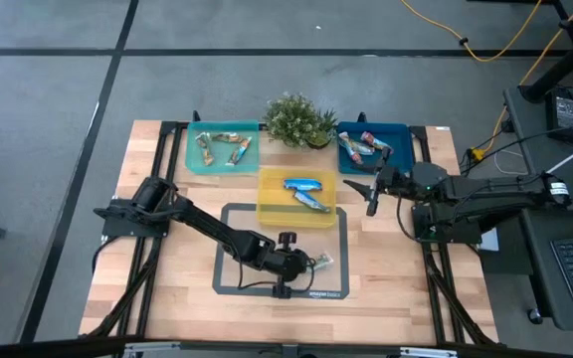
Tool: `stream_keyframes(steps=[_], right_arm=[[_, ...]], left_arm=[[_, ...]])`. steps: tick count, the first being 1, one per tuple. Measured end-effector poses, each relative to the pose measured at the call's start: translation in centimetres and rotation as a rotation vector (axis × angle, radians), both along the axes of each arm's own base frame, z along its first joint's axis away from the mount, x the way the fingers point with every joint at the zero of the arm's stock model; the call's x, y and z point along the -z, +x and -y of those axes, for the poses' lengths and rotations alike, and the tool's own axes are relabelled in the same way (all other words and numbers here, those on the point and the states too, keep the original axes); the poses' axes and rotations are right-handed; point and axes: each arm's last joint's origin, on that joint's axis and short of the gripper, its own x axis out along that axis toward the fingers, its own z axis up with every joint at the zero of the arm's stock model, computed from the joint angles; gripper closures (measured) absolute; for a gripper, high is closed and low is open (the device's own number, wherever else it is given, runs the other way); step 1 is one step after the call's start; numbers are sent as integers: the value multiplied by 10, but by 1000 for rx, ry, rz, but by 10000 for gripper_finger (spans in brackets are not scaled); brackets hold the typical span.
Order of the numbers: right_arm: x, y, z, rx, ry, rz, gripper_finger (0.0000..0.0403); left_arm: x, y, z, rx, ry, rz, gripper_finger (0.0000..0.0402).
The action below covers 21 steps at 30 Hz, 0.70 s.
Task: Pick and place Granola Bars by type
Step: Put the red granola bar into the blue bin
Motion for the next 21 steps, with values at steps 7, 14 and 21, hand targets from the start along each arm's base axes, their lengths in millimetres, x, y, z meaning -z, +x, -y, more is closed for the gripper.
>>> stream_keyframes(steps=[7, 14, 21], right_arm=[[4, 5, -1, -37, -57, -45, 205], [4, 19, -6, -225, -94, 18, 204], [8, 45, -11, -418, -77, 145, 147]], left_arm=[[-60, -17, 25, -2, 215, 26, 350], [-109, -51, 38, -189, 486, 221, 351], [-125, -70, 43, -364, 744, 331, 356]])
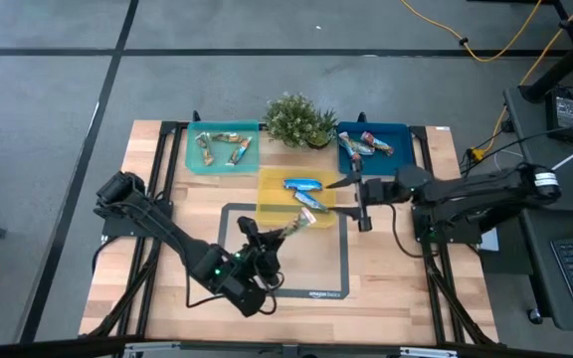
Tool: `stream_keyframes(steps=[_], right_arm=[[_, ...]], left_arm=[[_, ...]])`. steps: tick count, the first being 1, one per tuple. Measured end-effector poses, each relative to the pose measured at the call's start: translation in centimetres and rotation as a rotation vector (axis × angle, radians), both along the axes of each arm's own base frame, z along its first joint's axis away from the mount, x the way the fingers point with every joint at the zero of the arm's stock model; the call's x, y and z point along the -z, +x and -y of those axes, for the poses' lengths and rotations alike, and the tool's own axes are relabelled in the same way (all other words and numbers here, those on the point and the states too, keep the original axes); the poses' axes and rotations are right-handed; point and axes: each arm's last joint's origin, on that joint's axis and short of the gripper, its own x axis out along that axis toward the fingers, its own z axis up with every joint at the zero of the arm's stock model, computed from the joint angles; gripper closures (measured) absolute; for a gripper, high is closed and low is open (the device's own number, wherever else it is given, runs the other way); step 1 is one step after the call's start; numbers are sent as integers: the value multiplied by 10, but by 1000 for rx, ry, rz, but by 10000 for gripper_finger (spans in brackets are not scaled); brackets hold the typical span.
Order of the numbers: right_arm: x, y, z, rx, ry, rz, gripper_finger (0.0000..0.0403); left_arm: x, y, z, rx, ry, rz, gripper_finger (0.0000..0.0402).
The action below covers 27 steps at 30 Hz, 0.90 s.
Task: Pick and place Granola Bars by type
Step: Put the red granola bar into the blue bin
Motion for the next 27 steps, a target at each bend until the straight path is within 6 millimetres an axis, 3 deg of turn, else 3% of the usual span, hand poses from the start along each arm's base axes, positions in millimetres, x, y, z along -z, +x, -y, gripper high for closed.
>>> stream_keyframes(steps=[5, 9, 16, 27], right_arm=[[5, 17, 0, -36, 40, 87, 79], [10, 28, -1, -69, 54, 93, 50], [5, 53, -5, -247, 65, 73, 50], [9, 91, -5, -281, 65, 37, 53]], left_arm=[[0, 0, -3, -15, 20, -7, 357], [0, 2, -7, -37, 31, 0, 357], [0, 3, -11, -68, 59, 9, 357], [1, 4, -12, -53, 25, 1, 357]])
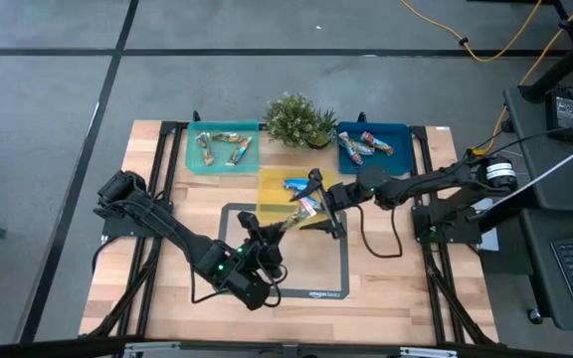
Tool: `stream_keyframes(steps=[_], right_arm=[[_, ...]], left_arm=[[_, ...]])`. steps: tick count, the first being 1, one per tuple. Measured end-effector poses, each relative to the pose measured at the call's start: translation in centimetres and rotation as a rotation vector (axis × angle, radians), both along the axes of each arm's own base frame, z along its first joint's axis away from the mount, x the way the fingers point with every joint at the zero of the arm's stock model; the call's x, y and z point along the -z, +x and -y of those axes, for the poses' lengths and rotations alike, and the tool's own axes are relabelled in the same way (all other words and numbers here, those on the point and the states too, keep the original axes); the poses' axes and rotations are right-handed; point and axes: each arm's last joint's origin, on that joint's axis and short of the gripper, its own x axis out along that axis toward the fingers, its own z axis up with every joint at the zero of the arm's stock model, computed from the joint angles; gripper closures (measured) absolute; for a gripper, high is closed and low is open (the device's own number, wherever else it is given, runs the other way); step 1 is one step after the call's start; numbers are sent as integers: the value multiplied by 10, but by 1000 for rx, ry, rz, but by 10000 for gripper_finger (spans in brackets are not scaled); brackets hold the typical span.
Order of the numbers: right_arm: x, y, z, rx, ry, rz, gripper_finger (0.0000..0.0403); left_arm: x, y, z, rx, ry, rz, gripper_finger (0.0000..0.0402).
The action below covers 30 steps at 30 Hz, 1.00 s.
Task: Pick and place Granola Bars by type
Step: Put the red granola bar into the blue bin
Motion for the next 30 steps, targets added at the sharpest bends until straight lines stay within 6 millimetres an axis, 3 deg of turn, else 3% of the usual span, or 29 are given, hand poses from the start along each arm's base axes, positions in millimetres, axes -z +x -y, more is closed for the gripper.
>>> stream_keyframes(steps=[8, 13, 30], right_arm=[[-6, 5, -3, -84, 19, 4, 53], [-6, 4, -5, -93, 9, 6, 80], [-4, 4, -5, -114, -26, 9, 312]], left_arm=[[2, 1, -1, 16, -35, -17, 357], [1, 1, -1, 11, -28, -13, 357], [3, 3, -5, 35, -88, -37, 357]])
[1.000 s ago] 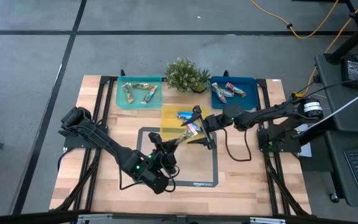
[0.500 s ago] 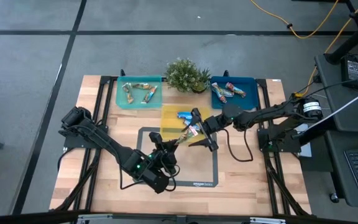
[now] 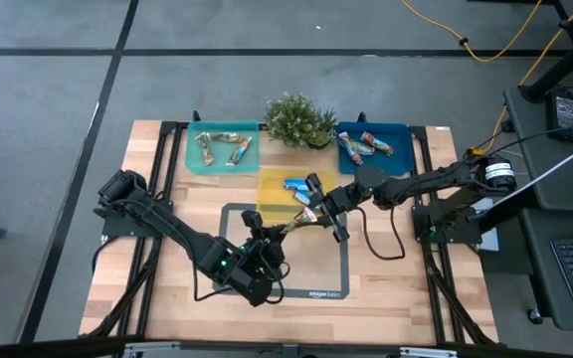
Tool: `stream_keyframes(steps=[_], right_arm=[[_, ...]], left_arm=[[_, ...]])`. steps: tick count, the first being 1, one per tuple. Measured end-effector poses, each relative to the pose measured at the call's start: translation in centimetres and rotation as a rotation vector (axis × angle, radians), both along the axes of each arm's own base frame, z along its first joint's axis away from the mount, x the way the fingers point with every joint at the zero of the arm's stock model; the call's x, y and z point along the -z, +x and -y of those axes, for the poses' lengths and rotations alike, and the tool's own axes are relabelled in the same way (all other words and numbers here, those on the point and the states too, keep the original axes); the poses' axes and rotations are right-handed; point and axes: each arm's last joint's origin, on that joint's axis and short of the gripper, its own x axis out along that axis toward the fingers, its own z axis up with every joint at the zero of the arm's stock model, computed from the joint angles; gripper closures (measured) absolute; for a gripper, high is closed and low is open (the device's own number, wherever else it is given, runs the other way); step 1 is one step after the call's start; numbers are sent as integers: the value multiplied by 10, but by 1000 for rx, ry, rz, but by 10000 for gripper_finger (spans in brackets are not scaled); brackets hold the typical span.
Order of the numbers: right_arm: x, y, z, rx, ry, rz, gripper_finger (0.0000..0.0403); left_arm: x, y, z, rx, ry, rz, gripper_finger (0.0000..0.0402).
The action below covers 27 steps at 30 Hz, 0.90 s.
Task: Pick and place Granola Bars by type
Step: Put the red granola bar into the blue bin
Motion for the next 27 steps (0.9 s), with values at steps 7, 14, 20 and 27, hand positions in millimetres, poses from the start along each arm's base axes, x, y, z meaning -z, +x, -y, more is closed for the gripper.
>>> stream_keyframes(steps=[7, 14, 20, 27], right_arm=[[2, 0, 0, 4, -20, -11, 343], [4, 0, 7, 19, -28, -20, 346], [3, -2, 24, 84, -13, -62, 347], [-20, -38, 57, 273, 10, -220, 349]], left_arm=[[2, 0, 3, 71, -42, -59, 341], [3, -8, 19, 143, -72, -83, 245], [2, -21, 39, 172, -73, -47, 172], [2, -32, 53, 194, -108, -12, 147]])
